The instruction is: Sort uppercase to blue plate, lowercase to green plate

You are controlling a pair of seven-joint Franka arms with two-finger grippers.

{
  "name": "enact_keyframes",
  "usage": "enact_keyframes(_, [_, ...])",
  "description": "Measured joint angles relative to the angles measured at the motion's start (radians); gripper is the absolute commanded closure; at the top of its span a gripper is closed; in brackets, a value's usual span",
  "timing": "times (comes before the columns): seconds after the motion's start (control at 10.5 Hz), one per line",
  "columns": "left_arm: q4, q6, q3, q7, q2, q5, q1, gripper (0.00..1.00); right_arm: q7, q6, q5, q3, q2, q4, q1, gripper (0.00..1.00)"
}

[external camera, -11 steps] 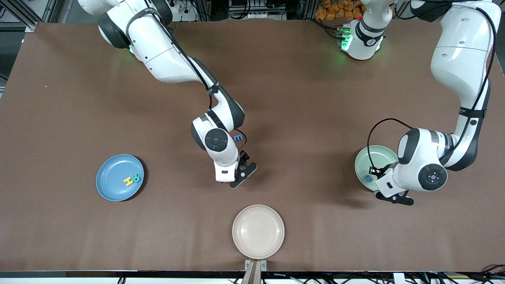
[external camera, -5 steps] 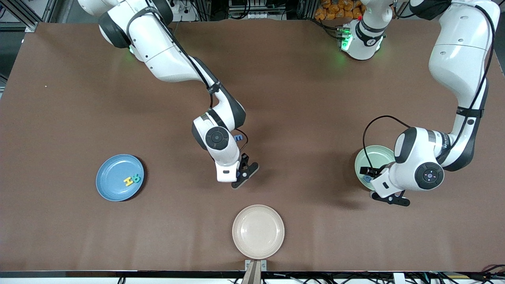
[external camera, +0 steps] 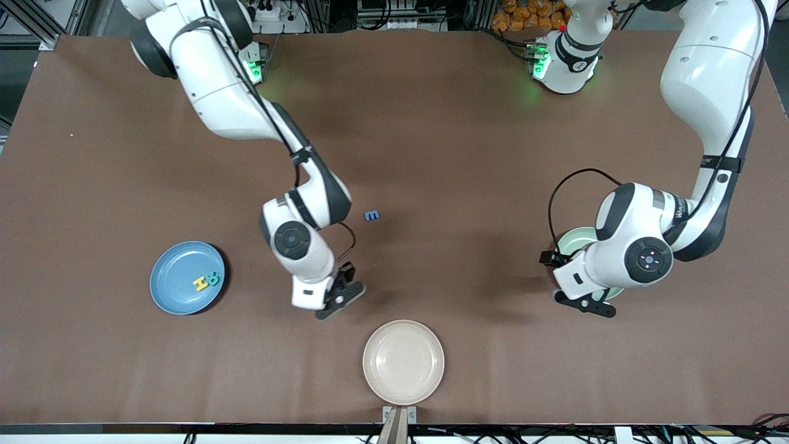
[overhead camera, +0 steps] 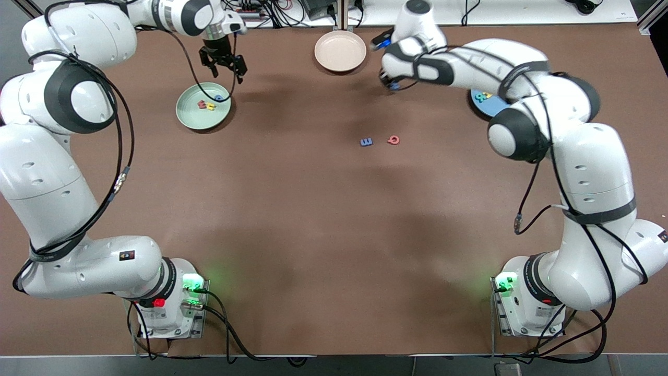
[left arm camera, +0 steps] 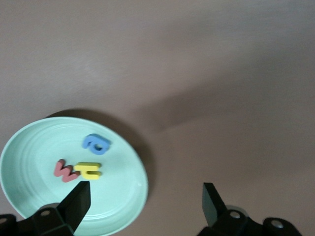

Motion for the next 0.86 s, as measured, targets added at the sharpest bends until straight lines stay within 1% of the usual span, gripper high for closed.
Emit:
enact_keyframes(0.19, [0.0,-0.003,-0.015,0.0,-0.021,0.0,-0.069,0.0,-0.001,-0.127,0.0,-0.002,-0.056,0.001,-0.119,1.0])
enact_keyframes(0.29, [-0.001,-0.003,-0.018,0.002,-0.027,0.0,-0.119,0.0,-0.004,-0.192,0.0,-0.001,-0.076,0.001,-0.182,1.0])
enact_keyframes(0.48, [0.008,0.007,-0.023,0.006,-0.029,0.003,-0.251,0.0,-0.037,-0.306,0.001,0.001,-0.106,0.001,-0.3,1.0])
enact_keyframes(0.57, [0.018,0.031,-0.022,0.006,-0.029,0.004,-0.326,0.0,-0.063,-0.352,0.002,0.002,-0.117,0.001,-0.348,0.91])
enact_keyframes(0.67, [0.024,0.072,-0.02,0.017,-0.028,0.005,-0.402,0.0,-0.077,-0.391,0.004,0.003,-0.122,0.0,-0.388,0.24])
enact_keyframes(0.76, [0.025,0.119,-0.015,0.066,-0.027,0.009,-0.463,0.0,-0.081,-0.426,0.013,0.004,-0.121,-0.002,-0.42,0.0])
enact_keyframes(0.86, [0.024,0.17,-0.011,0.161,-0.019,0.01,-0.493,0.0,-0.081,-0.453,0.031,0.004,-0.121,-0.007,-0.442,0.0])
